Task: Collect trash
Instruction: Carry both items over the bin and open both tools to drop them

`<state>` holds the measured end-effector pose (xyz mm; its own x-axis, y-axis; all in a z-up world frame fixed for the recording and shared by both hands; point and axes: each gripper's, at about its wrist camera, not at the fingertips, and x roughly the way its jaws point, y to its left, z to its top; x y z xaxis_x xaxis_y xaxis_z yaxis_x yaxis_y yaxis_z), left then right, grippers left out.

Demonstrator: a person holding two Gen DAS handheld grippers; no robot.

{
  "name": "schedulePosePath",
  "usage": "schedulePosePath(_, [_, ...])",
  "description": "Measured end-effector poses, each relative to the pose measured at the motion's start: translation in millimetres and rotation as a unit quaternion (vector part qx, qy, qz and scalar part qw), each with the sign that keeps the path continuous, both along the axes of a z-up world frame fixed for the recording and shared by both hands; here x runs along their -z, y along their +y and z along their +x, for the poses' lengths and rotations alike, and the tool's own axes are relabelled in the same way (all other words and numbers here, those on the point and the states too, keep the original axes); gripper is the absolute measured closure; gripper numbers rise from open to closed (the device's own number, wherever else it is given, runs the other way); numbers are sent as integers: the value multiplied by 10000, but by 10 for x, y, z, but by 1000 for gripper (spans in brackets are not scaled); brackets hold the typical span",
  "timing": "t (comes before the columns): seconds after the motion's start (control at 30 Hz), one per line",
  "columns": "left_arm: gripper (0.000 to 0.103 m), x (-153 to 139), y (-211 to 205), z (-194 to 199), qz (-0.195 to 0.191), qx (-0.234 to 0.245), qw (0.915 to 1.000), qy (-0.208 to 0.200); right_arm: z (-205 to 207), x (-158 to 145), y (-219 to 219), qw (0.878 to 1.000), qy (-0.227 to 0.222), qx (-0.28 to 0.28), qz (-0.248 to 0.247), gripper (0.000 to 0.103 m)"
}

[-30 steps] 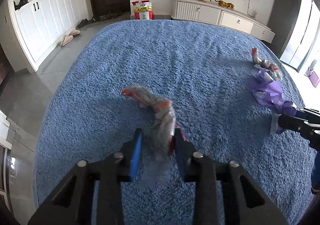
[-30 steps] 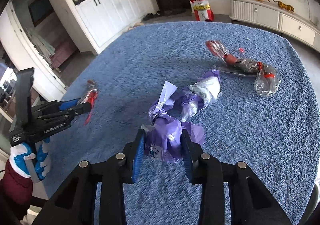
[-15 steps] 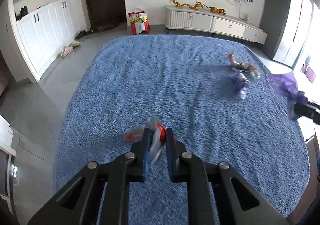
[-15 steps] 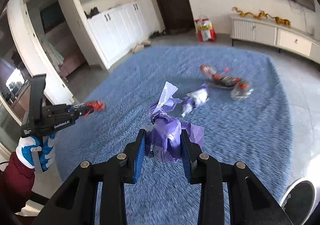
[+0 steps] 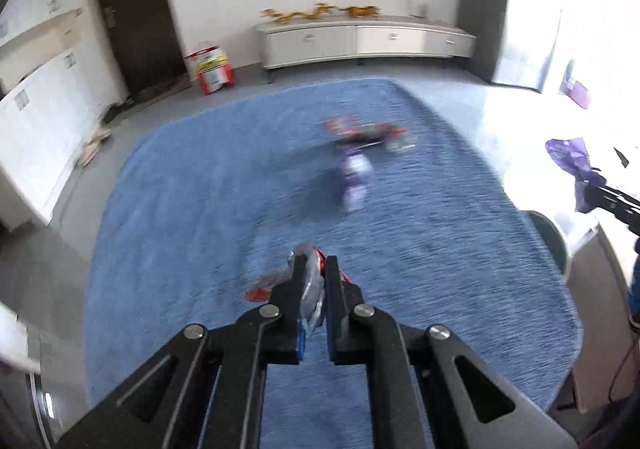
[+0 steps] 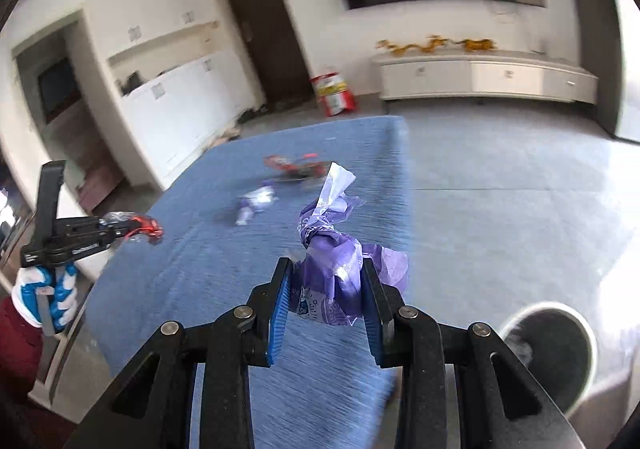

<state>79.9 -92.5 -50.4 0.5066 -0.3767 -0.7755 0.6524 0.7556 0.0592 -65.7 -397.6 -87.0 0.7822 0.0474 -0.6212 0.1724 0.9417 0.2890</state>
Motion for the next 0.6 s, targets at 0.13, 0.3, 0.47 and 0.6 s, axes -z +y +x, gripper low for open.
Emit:
schedulePosePath(0.13, [96,-96,-693,-254,64,737,9972,58,-367,143,-420,9983,87,569,62,70])
schedulePosePath(0.3, [96,-75,-1592,-624,120,1625,9863,249,-785,497,-915,9903,374,1329,166,70])
schedulePosePath(0.47, [96,75,-2489,-1020,234,2347,9711,365,-1007,808,-1294,9809,632,1807,347,70])
schedulePosePath(0.6, [96,301,-3149,-1237,399,2699,9604,573,-1054,996,-1482,9760,791,1983,438,70])
